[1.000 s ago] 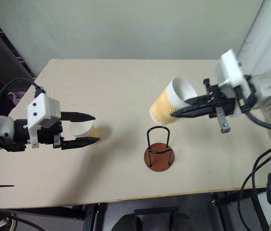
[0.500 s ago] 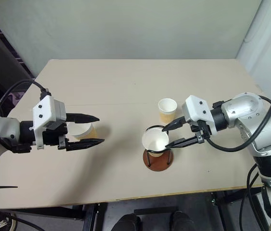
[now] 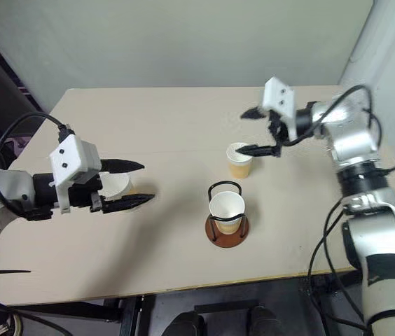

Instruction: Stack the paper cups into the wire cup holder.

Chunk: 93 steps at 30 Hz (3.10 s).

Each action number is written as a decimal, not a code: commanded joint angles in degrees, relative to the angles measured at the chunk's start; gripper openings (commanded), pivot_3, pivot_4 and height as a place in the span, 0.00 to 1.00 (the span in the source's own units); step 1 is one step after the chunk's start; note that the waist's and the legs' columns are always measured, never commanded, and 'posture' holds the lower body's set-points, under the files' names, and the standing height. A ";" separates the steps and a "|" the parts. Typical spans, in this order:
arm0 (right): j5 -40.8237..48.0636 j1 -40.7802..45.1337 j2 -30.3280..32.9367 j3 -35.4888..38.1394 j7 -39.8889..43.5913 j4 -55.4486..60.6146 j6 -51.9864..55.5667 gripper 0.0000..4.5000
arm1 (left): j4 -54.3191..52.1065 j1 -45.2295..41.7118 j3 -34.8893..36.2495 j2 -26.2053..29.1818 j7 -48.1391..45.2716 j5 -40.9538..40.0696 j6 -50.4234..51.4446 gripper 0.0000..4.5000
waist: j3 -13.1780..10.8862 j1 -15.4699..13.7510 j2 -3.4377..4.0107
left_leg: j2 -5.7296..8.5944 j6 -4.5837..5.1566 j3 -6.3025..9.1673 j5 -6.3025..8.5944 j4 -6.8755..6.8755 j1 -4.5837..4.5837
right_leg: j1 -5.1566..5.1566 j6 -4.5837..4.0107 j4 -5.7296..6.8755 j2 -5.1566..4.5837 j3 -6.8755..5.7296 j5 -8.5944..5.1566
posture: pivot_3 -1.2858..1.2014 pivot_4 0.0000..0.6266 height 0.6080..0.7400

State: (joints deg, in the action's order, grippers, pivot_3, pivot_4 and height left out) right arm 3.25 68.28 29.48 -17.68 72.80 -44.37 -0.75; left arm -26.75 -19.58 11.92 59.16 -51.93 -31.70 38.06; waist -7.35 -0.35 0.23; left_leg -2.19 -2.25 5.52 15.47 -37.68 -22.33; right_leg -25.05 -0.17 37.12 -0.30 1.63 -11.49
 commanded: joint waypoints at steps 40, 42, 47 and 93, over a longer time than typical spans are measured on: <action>29.53 -6.36 16.21 11.00 18.91 39.18 22.50 0.00 | -3.86 10.13 12.41 3.52 -10.86 -6.68 -0.26 0.79 | 0.02 -0.38 -0.04 | -0.08 -1.10 -0.05 -0.53 -0.23 -0.39 | -0.05 -0.05 -0.14 0.19 0.01 -0.21 | 0.52 0.24 1.00; 29.48 -7.54 15.60 11.43 17.67 41.33 23.97 0.00 | -3.55 8.77 10.68 3.15 -10.16 -6.53 -0.63 0.79 | 0.00 -0.15 0.00 | -0.08 -1.03 -0.04 -0.49 -0.27 -0.31 | -0.05 -0.21 -0.09 0.16 0.02 -0.26 | 0.52 0.24 1.00; 29.63 -9.79 13.66 10.83 16.04 45.65 26.44 0.00 | -2.61 6.13 7.36 2.89 -9.00 -6.04 -0.87 0.79 | 0.00 0.22 0.00 | -0.09 -0.35 -0.01 -0.28 -0.20 -0.05 | 0.05 -0.51 0.01 0.15 0.03 -0.08 | 0.52 0.24 1.00; 29.65 -15.18 7.70 15.29 7.92 44.75 30.91 0.99 | 14.32 13.95 5.32 15.47 -13.67 16.24 -15.51 0.79 | 0.06 0.10 -0.06 | -0.08 -0.37 0.04 -0.31 0.18 -0.28 | -0.31 -0.70 -0.07 0.14 0.03 -0.17 | 0.52 0.24 1.00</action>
State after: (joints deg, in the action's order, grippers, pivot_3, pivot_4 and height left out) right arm 31.78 52.79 36.41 -3.73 81.20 -2.53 29.95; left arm -13.21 -4.42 17.77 73.66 -66.21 -17.58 24.36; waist -7.29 -0.25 0.16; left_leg -2.27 -2.63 5.56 15.17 -37.50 -22.62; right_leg -25.36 -0.86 37.05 -0.16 1.65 -11.66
